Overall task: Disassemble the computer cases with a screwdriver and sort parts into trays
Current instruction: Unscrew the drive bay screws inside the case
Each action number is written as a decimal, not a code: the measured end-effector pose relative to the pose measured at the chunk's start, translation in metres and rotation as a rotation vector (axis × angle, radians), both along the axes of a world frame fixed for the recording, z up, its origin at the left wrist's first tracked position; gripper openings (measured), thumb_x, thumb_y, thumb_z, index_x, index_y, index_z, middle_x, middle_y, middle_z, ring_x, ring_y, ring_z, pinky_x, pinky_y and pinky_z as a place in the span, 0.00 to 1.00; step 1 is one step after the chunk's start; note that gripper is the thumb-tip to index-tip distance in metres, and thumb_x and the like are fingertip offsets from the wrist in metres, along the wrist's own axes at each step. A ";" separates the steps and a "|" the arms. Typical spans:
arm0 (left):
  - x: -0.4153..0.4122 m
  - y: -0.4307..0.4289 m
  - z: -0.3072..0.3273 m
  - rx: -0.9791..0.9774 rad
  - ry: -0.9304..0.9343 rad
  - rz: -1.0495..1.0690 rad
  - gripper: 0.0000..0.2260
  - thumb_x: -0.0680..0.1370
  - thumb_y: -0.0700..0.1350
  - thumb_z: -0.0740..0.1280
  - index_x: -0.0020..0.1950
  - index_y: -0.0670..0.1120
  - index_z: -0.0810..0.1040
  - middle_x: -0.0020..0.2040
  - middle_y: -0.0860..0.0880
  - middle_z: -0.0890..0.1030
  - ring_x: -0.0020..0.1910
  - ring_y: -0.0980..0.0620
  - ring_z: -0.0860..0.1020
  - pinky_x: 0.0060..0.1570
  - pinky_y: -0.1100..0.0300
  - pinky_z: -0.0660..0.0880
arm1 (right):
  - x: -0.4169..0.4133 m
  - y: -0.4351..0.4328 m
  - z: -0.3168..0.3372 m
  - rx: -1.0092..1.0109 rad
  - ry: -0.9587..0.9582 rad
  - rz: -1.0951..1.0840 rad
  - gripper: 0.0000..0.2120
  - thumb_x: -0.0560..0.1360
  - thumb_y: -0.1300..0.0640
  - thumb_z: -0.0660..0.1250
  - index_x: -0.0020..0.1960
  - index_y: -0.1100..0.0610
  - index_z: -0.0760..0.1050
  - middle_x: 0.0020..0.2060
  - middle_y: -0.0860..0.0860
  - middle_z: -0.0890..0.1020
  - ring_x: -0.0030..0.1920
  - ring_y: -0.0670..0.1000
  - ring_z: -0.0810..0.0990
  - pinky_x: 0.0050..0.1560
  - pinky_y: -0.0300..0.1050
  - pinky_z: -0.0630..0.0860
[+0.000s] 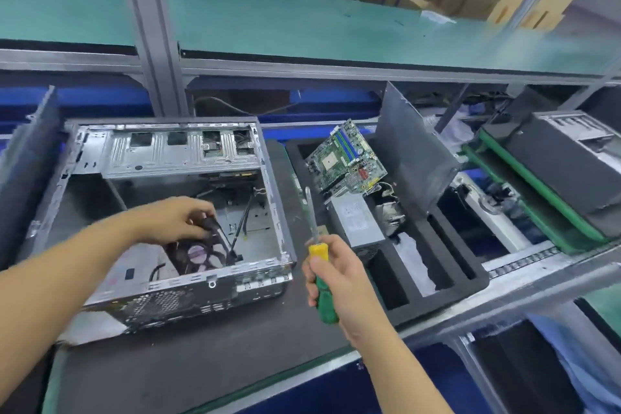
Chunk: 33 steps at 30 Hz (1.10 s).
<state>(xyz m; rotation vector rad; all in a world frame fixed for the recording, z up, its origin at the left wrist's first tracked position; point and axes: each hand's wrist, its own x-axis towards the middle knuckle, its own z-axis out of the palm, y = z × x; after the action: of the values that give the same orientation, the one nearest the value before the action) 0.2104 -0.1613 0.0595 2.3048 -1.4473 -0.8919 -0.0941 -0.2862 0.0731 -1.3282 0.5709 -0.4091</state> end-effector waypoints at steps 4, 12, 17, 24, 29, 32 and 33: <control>-0.014 -0.019 0.066 -0.170 -0.063 0.066 0.08 0.77 0.44 0.72 0.49 0.58 0.79 0.45 0.58 0.84 0.45 0.59 0.81 0.45 0.60 0.78 | 0.015 -0.026 0.008 -0.082 -0.011 -0.002 0.08 0.75 0.54 0.69 0.54 0.49 0.77 0.38 0.53 0.76 0.29 0.51 0.73 0.32 0.45 0.75; -0.107 -0.112 0.110 -0.367 0.004 -0.060 0.09 0.76 0.42 0.70 0.52 0.57 0.79 0.47 0.58 0.83 0.48 0.58 0.81 0.49 0.58 0.76 | 0.006 -0.082 0.039 -0.289 0.021 -0.096 0.10 0.69 0.47 0.75 0.50 0.44 0.80 0.34 0.47 0.80 0.28 0.48 0.74 0.31 0.44 0.76; -0.147 -0.166 0.087 -0.329 0.050 -0.113 0.09 0.76 0.42 0.69 0.54 0.51 0.79 0.46 0.56 0.83 0.47 0.53 0.80 0.51 0.53 0.77 | -0.041 -0.117 0.034 -0.405 0.215 -0.198 0.11 0.73 0.57 0.75 0.53 0.46 0.79 0.39 0.53 0.82 0.28 0.49 0.75 0.29 0.46 0.77; -0.187 -0.210 0.044 -0.277 0.222 -0.131 0.22 0.81 0.53 0.65 0.75 0.56 0.67 0.72 0.58 0.72 0.68 0.55 0.73 0.64 0.57 0.71 | -0.103 -0.152 0.015 -0.453 0.368 -0.277 0.03 0.75 0.55 0.71 0.44 0.54 0.79 0.29 0.53 0.77 0.29 0.49 0.75 0.33 0.50 0.78; -0.186 -0.213 0.043 -0.177 0.230 -0.136 0.36 0.74 0.71 0.61 0.78 0.56 0.61 0.75 0.57 0.68 0.66 0.56 0.73 0.64 0.59 0.70 | -0.106 -0.147 0.012 -0.447 0.304 -0.360 0.07 0.73 0.49 0.72 0.44 0.51 0.78 0.32 0.54 0.79 0.29 0.51 0.76 0.33 0.46 0.78; -0.154 -0.193 0.063 -0.031 0.277 -0.171 0.52 0.62 0.79 0.64 0.79 0.58 0.53 0.67 0.64 0.75 0.55 0.59 0.80 0.46 0.69 0.74 | -0.092 -0.136 0.025 -0.523 0.262 -0.358 0.11 0.69 0.41 0.69 0.44 0.48 0.76 0.31 0.54 0.78 0.30 0.57 0.77 0.35 0.49 0.76; -0.138 -0.182 0.069 0.032 0.326 -0.175 0.54 0.60 0.77 0.68 0.79 0.58 0.52 0.61 0.64 0.80 0.52 0.59 0.81 0.45 0.68 0.76 | -0.086 -0.132 0.031 -0.522 0.226 -0.348 0.09 0.70 0.42 0.68 0.43 0.47 0.76 0.29 0.52 0.76 0.30 0.56 0.76 0.36 0.50 0.76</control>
<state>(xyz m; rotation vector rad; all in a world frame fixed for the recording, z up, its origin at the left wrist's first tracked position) 0.0727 -0.3437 0.1289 1.9580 -1.5109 -1.2797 -0.1799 -0.4179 0.1041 -1.7938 0.9328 -0.7339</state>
